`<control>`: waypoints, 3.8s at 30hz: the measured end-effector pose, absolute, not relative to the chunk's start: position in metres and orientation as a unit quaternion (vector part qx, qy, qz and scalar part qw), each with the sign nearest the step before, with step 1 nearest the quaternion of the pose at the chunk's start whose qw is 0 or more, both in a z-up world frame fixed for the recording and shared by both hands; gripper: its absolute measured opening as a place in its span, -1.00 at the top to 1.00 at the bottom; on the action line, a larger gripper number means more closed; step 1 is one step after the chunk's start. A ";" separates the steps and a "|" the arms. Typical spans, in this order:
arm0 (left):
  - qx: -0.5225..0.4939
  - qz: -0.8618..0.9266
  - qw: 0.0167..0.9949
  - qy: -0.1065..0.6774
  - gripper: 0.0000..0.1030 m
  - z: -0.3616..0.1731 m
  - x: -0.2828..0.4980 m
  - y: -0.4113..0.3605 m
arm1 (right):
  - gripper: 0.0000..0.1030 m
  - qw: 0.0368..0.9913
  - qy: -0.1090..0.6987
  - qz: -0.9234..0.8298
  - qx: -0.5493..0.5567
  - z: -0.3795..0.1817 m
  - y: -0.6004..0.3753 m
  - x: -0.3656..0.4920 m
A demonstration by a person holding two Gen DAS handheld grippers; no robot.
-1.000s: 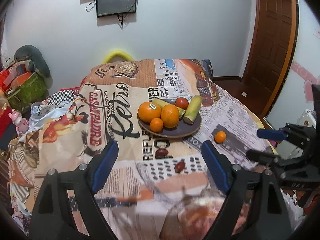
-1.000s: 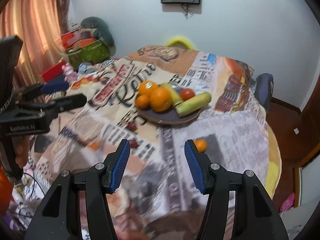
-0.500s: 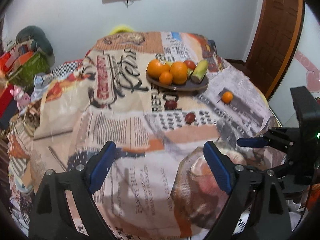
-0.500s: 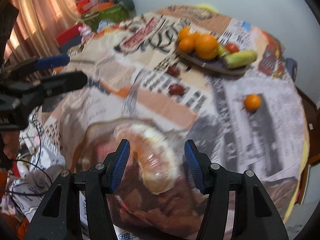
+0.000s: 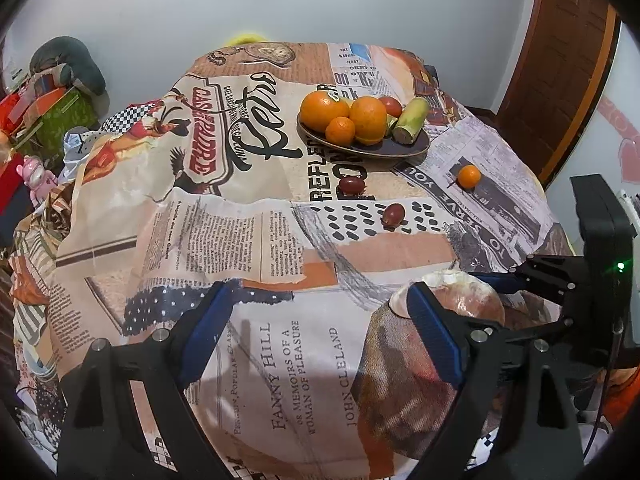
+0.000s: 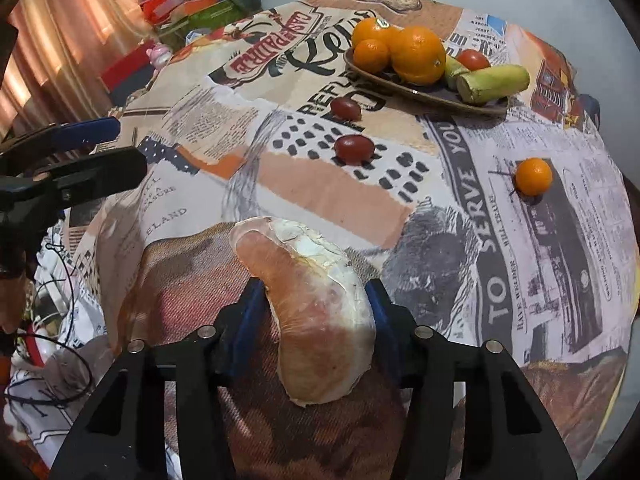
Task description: Organize fruits
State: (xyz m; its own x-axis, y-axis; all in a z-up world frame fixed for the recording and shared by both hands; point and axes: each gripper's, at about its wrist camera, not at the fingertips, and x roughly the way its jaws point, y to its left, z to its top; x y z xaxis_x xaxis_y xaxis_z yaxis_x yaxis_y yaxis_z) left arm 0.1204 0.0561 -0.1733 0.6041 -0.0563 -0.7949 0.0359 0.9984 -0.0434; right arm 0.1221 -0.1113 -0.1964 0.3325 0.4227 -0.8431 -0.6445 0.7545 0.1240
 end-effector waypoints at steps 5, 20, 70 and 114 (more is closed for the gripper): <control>-0.016 -0.026 0.895 0.445 -0.74 -0.174 0.133 0.054 | 0.31 0.820 0.462 0.325 -0.096 -0.187 -0.123 0.127; -0.001 -0.042 0.888 0.457 -0.74 -0.187 0.180 0.029 | 0.62 0.864 0.416 0.281 -0.038 -0.155 -0.170 0.165; -0.015 -0.081 0.896 0.436 0.62 -0.187 0.275 0.013 | 0.63 0.905 0.337 0.257 0.028 -0.108 -0.178 0.257; 0.009 -0.074 0.892 0.446 0.37 -0.209 0.306 -0.005 | 0.11 0.860 0.457 0.214 -0.068 -0.203 -0.196 0.311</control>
